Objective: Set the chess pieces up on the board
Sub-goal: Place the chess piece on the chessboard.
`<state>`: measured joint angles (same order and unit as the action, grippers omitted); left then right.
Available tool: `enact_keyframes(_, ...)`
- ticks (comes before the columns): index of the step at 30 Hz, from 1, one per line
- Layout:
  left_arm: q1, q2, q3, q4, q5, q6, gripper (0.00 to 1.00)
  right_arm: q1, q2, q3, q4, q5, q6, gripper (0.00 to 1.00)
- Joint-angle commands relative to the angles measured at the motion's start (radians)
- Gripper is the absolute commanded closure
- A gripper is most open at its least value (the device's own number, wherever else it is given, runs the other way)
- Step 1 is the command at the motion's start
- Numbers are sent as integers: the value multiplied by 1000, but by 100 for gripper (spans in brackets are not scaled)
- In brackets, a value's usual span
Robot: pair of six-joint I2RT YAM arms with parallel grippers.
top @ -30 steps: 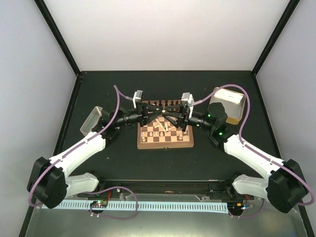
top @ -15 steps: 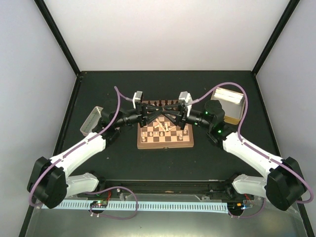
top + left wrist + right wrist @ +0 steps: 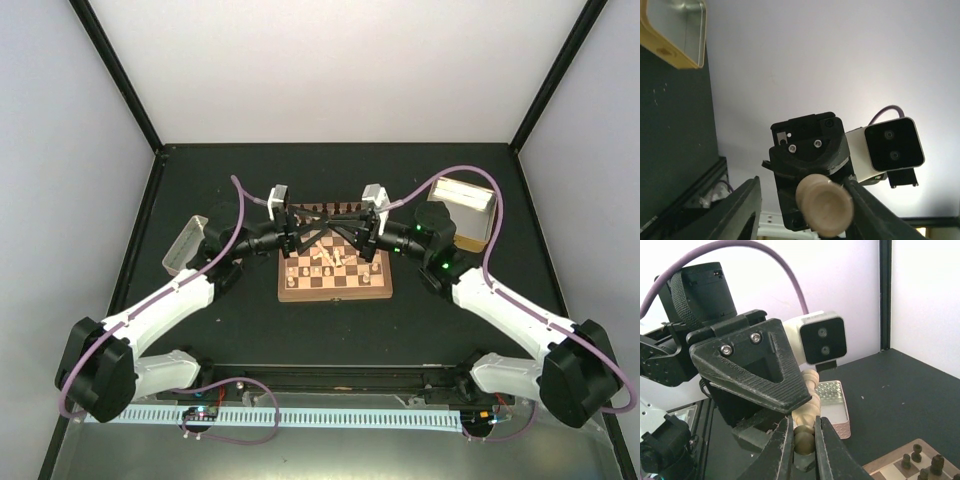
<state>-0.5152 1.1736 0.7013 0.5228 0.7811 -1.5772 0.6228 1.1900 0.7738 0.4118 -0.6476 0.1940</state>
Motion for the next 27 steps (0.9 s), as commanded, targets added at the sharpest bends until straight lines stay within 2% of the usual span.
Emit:
enact_keyframes(1, 4, -16, 0, -2, 0, 48, 46, -3, -32, 20, 23, 42, 38, 98)
enact_keyframes(6, 24, -22, -58, 130, 0, 32, 35, -3, -51, 7, 5, 51, 55, 98)
enact_keyframes(11, 45, -37, -69, 151, 2, 67, 33, -3, -59, -2, -24, 35, 45, 98)
enact_keyframes(16, 60, -51, -67, 168, 10, 101, 37, -3, -70, -10, -37, 27, 39, 98)
enact_keyframes(24, 76, -40, -80, 190, 19, 100, 55, -4, -77, -8, -50, 20, 37, 98)
enact_keyframes(27, 77, -28, -75, 201, 26, 97, 54, -3, -76, -8, -58, 9, 31, 98)
